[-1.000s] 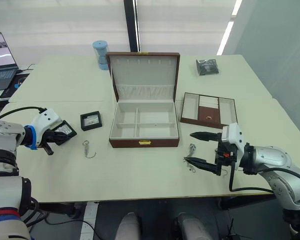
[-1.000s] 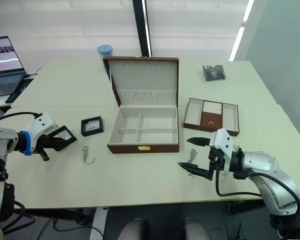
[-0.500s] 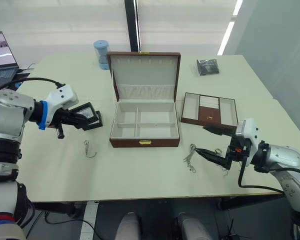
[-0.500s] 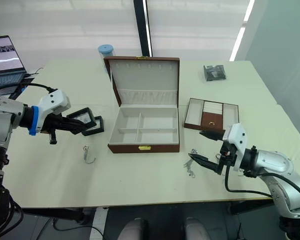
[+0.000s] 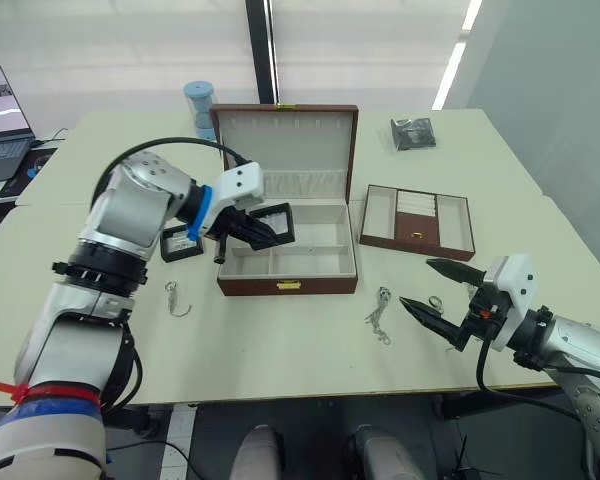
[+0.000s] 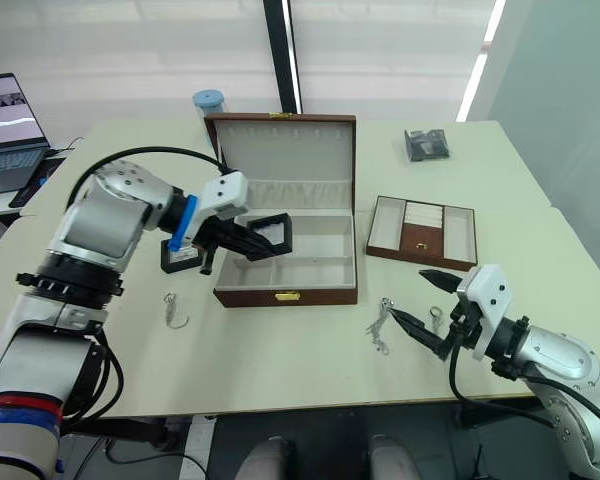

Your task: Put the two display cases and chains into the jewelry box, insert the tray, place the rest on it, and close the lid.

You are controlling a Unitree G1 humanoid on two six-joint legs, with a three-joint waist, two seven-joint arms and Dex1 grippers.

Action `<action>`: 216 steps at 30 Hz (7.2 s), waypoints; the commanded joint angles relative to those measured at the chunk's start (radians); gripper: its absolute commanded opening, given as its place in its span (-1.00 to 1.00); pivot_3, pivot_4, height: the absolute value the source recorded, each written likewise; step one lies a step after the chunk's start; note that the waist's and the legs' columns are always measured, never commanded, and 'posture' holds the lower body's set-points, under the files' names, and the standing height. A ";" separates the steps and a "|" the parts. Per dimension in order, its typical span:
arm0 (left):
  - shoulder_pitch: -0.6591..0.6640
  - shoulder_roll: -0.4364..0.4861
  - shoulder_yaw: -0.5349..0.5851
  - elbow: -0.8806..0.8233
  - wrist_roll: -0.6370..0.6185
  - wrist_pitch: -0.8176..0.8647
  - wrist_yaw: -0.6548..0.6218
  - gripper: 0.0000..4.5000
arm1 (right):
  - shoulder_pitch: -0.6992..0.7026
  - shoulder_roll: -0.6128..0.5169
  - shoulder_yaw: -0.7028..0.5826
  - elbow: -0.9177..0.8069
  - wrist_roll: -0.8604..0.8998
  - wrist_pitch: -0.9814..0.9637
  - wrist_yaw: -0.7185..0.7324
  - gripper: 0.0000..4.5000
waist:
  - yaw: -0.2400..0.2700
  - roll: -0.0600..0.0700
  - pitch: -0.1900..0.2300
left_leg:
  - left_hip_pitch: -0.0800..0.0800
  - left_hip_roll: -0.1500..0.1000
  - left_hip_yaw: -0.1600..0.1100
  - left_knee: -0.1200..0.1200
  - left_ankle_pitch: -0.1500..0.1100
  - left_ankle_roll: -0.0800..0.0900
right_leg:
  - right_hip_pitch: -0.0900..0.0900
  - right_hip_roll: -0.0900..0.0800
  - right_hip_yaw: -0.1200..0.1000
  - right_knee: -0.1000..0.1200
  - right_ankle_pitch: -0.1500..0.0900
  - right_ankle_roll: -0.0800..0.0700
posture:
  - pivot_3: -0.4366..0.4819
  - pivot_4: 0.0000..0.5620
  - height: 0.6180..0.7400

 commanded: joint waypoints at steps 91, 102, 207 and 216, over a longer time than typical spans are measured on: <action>0.798 0.246 0.853 -0.551 -0.410 0.478 0.342 0.99 | -0.064 -0.236 -0.220 0.556 -0.028 -0.138 0.285 1.00 | -0.003 0.000 0.000 | 0.003 0.002 -0.003 0.000 0.000 0.000 | 0.001 -0.004 0.002 0.001 0.000 0.000 | -0.05 -0.47 1.00; 1.184 0.247 1.161 -0.551 -0.373 0.338 0.472 0.99 | -0.153 -0.263 -0.197 0.738 -0.090 -0.198 0.342 1.00 | 0.001 0.000 0.000 | 0.004 0.009 0.000 -0.001 0.000 0.000 | 0.001 -0.006 0.003 0.000 0.000 0.000 | -0.05 -0.47 1.00; 1.143 -0.369 0.676 -0.588 -0.308 -0.017 1.192 -0.71 | -0.218 0.033 0.289 0.298 -0.103 -0.221 0.360 1.00 | 0.005 -0.001 -0.002 | 0.008 0.011 0.001 -0.001 -0.001 -0.002 | 0.005 -0.002 0.004 -0.001 0.000 0.000 | -0.05 -0.47 1.00; 1.131 -0.376 0.698 -0.583 -0.331 -0.038 1.191 -0.99 | -0.205 0.039 0.289 0.303 -0.114 -0.239 0.355 1.00 | 0.004 0.000 -0.002 | 0.008 0.011 0.001 -0.001 -0.001 -0.002 | 0.005 -0.002 0.004 -0.001 0.000 0.000 | -0.05 -0.47 1.00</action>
